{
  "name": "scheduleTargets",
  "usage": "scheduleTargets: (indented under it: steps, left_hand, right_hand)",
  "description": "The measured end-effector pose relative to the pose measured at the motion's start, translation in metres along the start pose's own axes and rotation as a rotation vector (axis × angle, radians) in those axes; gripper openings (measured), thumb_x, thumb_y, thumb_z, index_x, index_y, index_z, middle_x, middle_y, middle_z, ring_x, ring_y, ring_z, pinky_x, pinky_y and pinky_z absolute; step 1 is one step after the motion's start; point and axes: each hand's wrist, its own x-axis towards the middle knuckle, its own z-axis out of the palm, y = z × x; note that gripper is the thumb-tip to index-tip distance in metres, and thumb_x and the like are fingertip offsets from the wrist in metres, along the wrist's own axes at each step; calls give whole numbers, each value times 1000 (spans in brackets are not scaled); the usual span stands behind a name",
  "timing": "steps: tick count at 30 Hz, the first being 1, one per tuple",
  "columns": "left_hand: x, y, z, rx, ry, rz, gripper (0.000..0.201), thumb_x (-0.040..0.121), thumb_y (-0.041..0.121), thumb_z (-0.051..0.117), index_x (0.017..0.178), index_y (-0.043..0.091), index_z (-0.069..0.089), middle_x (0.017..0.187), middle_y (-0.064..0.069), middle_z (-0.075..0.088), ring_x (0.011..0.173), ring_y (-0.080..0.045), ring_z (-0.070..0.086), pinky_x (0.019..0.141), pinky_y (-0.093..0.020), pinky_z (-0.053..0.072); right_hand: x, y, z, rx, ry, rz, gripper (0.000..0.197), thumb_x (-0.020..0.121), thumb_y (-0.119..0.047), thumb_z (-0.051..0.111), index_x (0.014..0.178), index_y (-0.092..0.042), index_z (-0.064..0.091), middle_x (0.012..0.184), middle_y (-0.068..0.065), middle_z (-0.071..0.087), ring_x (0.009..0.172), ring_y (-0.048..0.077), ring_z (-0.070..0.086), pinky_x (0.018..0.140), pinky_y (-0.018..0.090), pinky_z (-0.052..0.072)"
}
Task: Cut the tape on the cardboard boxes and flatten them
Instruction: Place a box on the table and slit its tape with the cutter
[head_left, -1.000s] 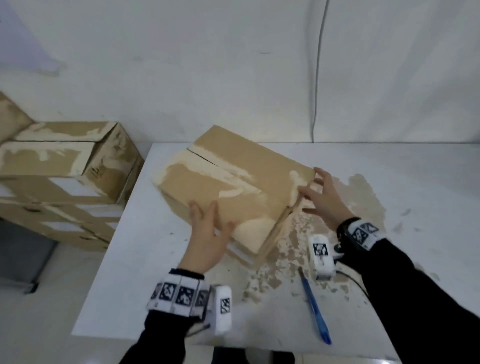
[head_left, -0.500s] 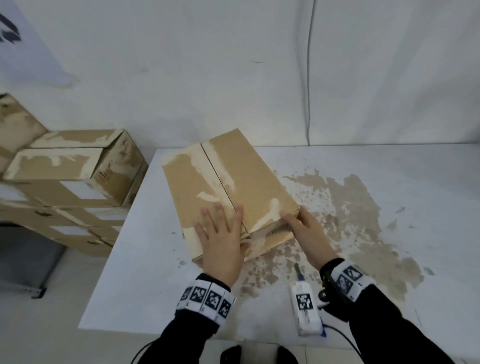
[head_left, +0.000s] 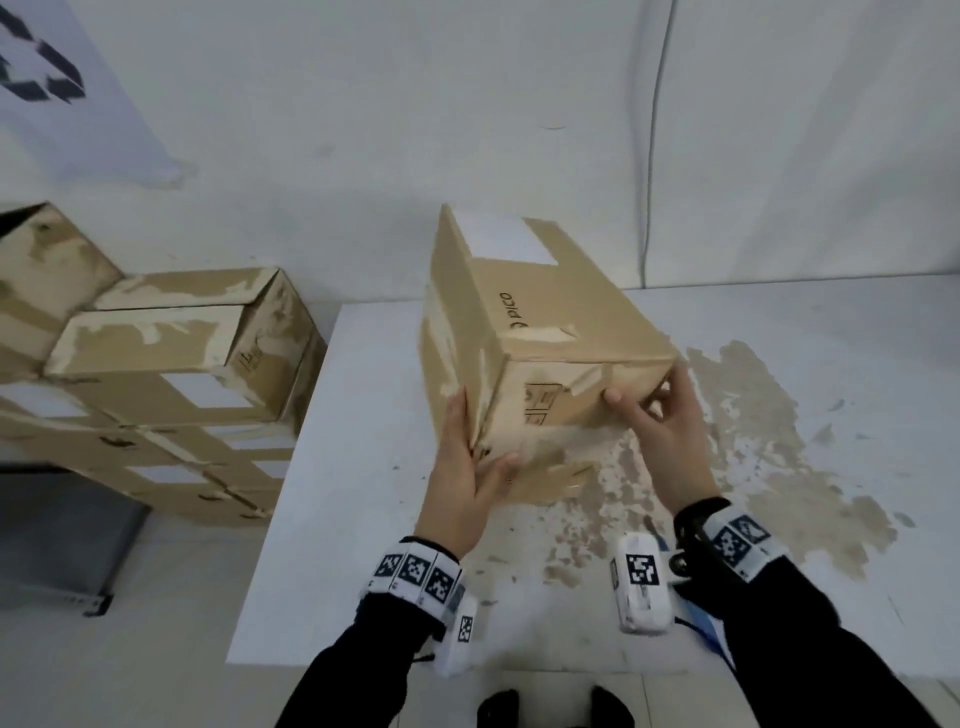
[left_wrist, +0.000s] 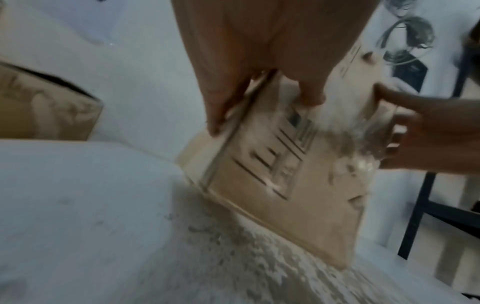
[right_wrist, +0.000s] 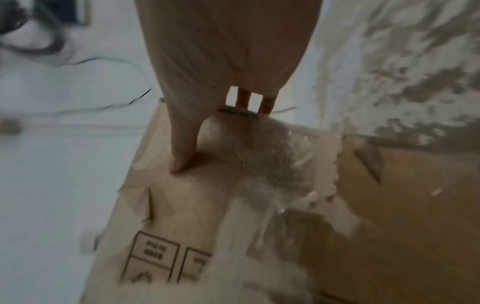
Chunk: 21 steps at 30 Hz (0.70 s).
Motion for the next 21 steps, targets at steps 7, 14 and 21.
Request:
scheduleTargets:
  steps: [7, 14, 21]
  left_hand:
    - [-35, -24, -57, 34, 176, -308, 47, 98, -1, 38, 139, 22, 32, 135, -6, 50, 119, -16, 50, 91, -12, 39]
    - [-33, 46, -102, 322, 285, 1, 62, 93, 52, 47, 147, 43, 18, 158, 3, 14, 146, -12, 12, 115, -30, 15]
    - [-24, 6, -104, 269, 314, -146, 48, 93, 30, 59, 139, 22, 49, 160, 0, 9, 139, -6, 20, 105, -11, 18]
  right_hand:
    - [-30, 0, 57, -416, -352, -431, 65, 87, -27, 60, 144, -34, 29, 151, -7, 32, 137, -2, 27, 112, 18, 27]
    - [-56, 30, 122, -659, -604, -639, 59, 87, -23, 61, 142, -15, 41, 149, 5, 38, 140, 19, 28, 113, 48, 29]
    - [-54, 53, 28, -792, -227, -273, 42, 90, -19, 62, 130, -14, 51, 133, 7, 47, 123, 19, 43, 104, 31, 37]
